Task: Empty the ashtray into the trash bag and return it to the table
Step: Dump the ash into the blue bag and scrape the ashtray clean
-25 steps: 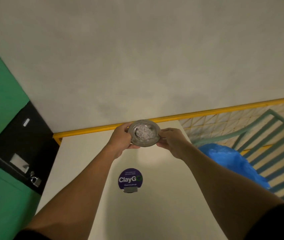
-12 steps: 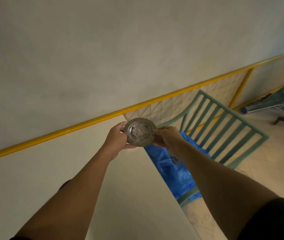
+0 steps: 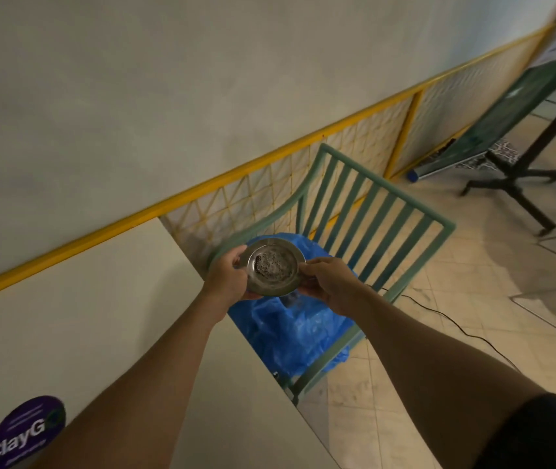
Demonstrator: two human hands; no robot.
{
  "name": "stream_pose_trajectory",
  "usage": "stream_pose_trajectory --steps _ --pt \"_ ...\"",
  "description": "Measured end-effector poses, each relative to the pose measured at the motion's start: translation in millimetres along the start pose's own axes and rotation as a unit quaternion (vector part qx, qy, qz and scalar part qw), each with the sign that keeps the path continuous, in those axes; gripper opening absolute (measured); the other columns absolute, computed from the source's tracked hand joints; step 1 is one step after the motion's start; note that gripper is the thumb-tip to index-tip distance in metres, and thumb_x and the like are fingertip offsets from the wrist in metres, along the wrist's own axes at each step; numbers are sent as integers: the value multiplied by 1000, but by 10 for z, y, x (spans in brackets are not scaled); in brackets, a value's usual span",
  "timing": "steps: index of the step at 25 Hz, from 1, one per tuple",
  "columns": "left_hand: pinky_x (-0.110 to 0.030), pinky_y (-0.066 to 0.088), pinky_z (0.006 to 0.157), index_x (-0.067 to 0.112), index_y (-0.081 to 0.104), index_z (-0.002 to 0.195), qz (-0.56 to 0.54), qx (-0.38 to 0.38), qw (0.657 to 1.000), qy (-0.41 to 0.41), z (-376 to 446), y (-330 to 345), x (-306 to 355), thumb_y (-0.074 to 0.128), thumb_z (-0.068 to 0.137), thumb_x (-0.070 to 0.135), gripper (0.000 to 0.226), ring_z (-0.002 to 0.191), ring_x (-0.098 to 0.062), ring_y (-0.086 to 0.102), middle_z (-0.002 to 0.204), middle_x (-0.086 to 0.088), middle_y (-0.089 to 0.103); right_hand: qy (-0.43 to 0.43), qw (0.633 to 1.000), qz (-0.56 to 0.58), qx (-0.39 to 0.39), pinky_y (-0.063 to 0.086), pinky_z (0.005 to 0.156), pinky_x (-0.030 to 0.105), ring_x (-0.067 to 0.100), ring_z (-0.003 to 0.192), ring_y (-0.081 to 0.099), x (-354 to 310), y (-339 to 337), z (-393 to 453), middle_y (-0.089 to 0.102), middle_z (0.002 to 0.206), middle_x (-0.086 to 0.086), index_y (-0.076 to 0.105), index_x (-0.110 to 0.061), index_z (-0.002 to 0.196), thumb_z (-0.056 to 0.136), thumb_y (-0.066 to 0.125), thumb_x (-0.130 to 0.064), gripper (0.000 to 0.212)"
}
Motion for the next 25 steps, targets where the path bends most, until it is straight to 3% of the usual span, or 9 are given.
stream_pose_trajectory --steps 9,11,13,15,17,20,25 --pt "-29 57 48 26 53 131 46 -22 999 -9 706 358 -475 53 94 9 41 85 -24 64 106 5 53 34 999 28 8 54 49 24 15 57 71 360 -311 575 72 65 7 63 -7 83 97 57 -6 15" --pt "-35 60 55 22 54 130 66 -12 998 -9 839 326 -606 53 96 20 35 85 -26 65 109 -5 57 39 999 34 13 55 48 24 14 56 72 444 -331 717 72 61 5 62 -7 83 97 57 -5 15" --pt "-44 60 73 16 57 127 140 14 990 16 966 249 -729 51 96 30 34 88 -25 64 112 -9 60 47 998 40 20 55 48 24 13 57 72 524 -348 866 73 60 3 62 -7 84 96 58 -5 13" --pt "-40 52 82 13 61 119 251 34 965 68 1058 161 -827 49 95 37 35 93 -21 60 110 -5 62 54 997 45 28 56 50 25 14 59 73 597 -365 993 73 61 4 63 -7 86 95 59 -5 10" --pt "-39 50 80 15 64 110 354 38 928 109 1146 94 -954 46 95 41 35 91 -22 59 103 -3 61 59 997 44 32 56 51 26 14 60 73 674 -372 1121 73 61 4 62 -8 85 95 60 -5 10" --pt "-38 50 69 16 64 95 447 40 880 157 1274 17 -1156 45 94 44 33 80 -25 59 89 -3 60 65 996 41 36 56 51 26 13 58 72 804 -363 1297 73 59 2 61 -9 84 95 60 -6 12" --pt "-30 38 54 18 59 76 509 54 825 238 1343 -58 -1364 45 91 45 34 62 -21 54 69 2 57 73 996 36 41 57 58 29 14 62 71 1031 -328 1545 73 61 3 62 -8 85 96 58 -7 12"
Point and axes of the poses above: each hand's wrist, its own z-axis towards the middle knuckle, its own y-axis out of the palm, x = y × z, the point moved 5 cm from there along z, towards the middle knuckle
